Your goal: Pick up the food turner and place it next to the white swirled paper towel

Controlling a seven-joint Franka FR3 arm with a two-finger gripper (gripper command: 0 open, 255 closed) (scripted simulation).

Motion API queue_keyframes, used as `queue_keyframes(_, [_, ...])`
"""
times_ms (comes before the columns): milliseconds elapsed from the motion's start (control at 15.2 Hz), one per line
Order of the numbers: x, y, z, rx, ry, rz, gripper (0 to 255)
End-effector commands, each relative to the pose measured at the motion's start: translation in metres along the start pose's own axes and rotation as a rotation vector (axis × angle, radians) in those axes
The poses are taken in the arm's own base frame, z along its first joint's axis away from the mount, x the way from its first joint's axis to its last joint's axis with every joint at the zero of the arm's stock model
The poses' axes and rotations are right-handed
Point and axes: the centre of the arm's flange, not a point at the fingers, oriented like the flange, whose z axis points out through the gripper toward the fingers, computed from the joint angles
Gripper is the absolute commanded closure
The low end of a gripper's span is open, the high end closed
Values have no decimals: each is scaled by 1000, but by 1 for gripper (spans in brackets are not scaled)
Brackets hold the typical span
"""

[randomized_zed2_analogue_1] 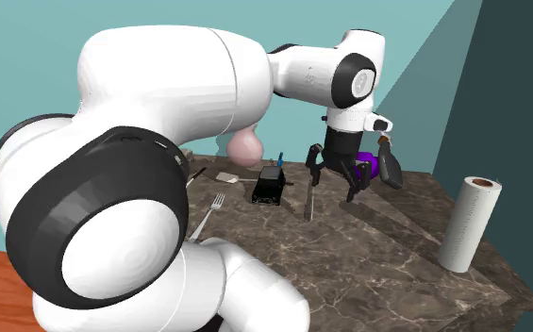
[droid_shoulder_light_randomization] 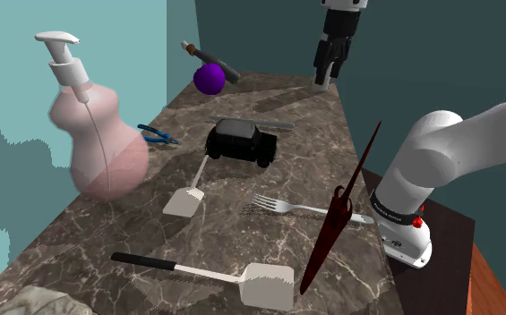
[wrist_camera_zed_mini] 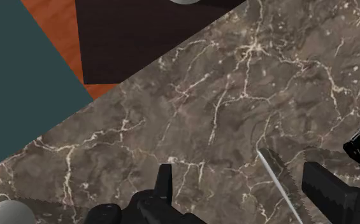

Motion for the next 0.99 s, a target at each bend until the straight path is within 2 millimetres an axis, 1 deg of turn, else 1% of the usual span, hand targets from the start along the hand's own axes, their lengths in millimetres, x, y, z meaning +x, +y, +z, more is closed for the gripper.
queue_keyframes(0, [0,0,0,0,0,0,0])
queue_keyframes(264, [-11,-52,12,-11,16,133,0])
queue_keyframes(462, [-15,-92,22,-19,27,232,0])
queue_keyframes(660, [-14,-132,32,-28,39,331,0])
queue_keyframes(924, [-7,-185,46,-39,54,464,0])
